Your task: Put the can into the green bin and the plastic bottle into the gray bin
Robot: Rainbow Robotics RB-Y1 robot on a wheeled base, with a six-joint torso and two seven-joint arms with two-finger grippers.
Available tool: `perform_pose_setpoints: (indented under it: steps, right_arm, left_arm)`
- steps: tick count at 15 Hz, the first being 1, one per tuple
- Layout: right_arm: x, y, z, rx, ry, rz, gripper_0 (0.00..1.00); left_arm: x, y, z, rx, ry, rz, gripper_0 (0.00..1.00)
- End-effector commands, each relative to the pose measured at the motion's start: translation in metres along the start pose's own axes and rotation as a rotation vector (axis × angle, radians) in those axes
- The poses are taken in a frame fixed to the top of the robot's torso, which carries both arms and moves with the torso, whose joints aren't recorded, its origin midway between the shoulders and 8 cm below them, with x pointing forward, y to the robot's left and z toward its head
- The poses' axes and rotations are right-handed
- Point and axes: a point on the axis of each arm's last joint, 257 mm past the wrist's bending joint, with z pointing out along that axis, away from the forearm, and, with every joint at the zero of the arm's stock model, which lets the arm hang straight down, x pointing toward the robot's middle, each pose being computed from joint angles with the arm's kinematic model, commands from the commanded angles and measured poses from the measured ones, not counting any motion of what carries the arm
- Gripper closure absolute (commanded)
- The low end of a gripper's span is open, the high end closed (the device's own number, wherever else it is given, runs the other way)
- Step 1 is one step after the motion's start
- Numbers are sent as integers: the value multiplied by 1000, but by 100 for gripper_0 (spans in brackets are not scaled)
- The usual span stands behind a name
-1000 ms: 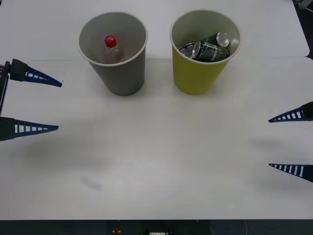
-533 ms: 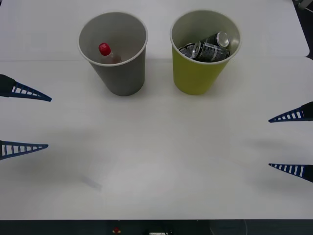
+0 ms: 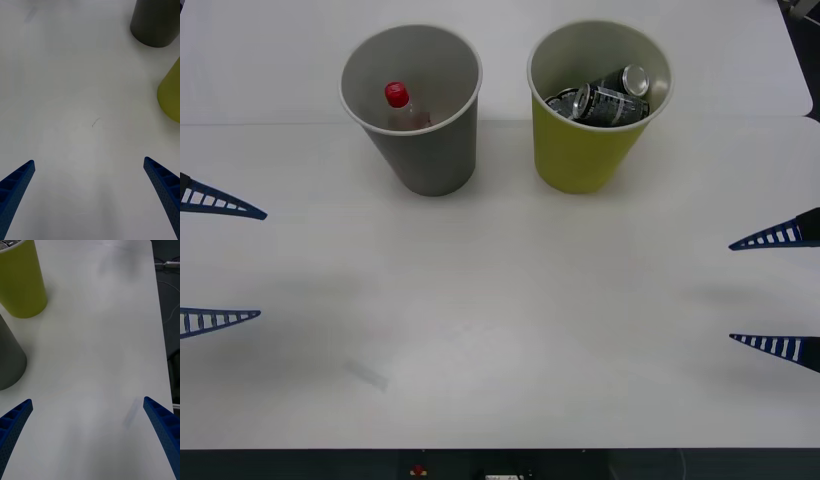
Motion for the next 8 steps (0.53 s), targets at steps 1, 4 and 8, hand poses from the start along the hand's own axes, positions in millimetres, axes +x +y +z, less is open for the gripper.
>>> perform_pose_setpoints:
  steps: [1, 4, 8]
  right_arm:
    - [0, 0, 0, 0, 0, 0, 0]
    - [0, 0, 0, 0, 0, 0, 0]
    - [0, 0, 0, 0, 0, 0, 0]
  left_arm:
    - [5, 1, -1, -2, 20, 10, 0]
    - [14, 2, -3, -7, 45, 5, 0]
    - [15, 2, -3, -7, 51, 6, 0]
